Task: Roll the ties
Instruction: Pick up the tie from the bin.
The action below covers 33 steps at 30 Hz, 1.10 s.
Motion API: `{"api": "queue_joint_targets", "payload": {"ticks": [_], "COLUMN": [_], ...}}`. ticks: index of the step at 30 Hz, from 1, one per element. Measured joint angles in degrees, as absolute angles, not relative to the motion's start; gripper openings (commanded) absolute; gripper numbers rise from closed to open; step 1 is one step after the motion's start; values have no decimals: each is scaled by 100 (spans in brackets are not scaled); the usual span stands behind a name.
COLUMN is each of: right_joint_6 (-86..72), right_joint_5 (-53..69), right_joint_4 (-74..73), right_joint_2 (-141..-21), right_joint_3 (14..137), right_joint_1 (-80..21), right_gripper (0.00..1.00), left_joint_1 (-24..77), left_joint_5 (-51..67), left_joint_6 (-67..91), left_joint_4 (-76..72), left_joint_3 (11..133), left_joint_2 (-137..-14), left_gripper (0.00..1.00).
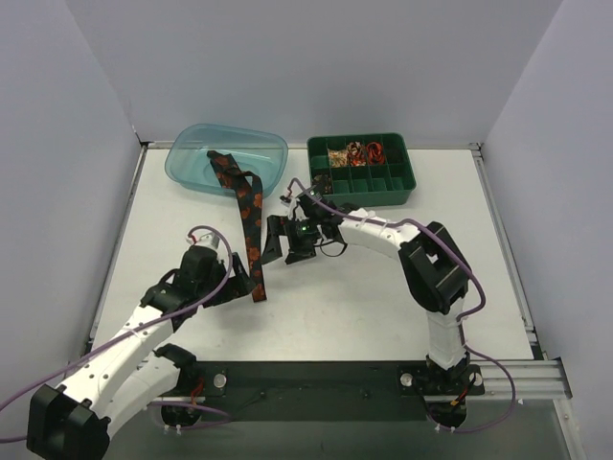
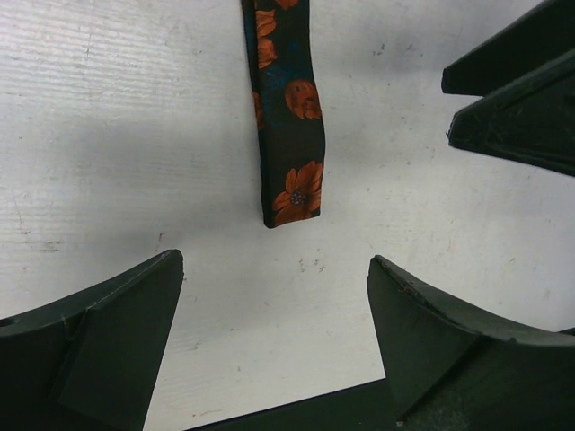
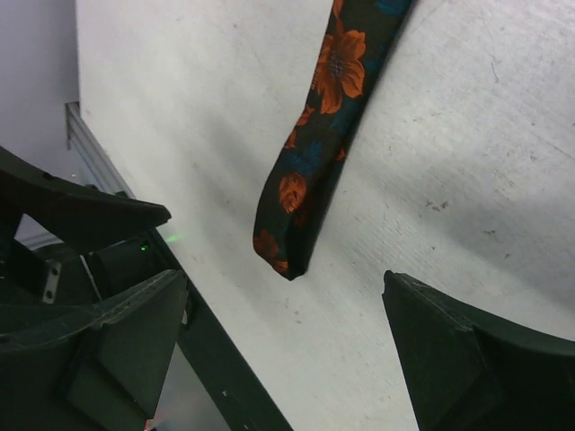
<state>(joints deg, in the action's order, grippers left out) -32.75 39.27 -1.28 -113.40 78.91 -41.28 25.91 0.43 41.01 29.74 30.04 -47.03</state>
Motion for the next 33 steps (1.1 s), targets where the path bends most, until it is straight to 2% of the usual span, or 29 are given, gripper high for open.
{"api": "queue_joint_targets", "payload": {"ticks": [1, 5, 9, 14, 19, 24, 33], "right_joint_6": [-3238, -3065, -2932, -2875, -2888, -3044, -3398], "right_joint_5": [3837, 3638, 3553, 3509, 3535, 3743, 4082], "right_joint_4": [-239, -617, -825, -919, -943, -707, -395], "right_joint_2": [-11349, -11349, -11349, -11349, -11349, -11480, -12068], "right_joint_3": [7911, 7985, 7964, 7771, 7749, 7749, 7894], "right_joint_1": [-4171, -4320, -4445, -4521, -4619, -4746, -4945], "right_gripper": [86, 83, 79, 66, 58, 54, 52], "left_joint_1": [2591, 2589, 2589, 2591, 2591, 2591, 2589], "left_joint_5": [23, -30, -64, -49, -34, -16, -231], "left_joint_6": [4134, 4244, 4359, 4547, 4683, 4845, 5065], "left_joint_4": [2993, 3127, 3142, 2906, 2818, 2703, 2921], "left_joint_3": [3011, 3009, 2963, 2628, 2320, 2239, 2182], "left_joint_2": [-4751, -4877, -4801, -4818, -4873, -4733, -4091], "left_gripper": [93, 91, 83, 81, 80, 78, 78]}}
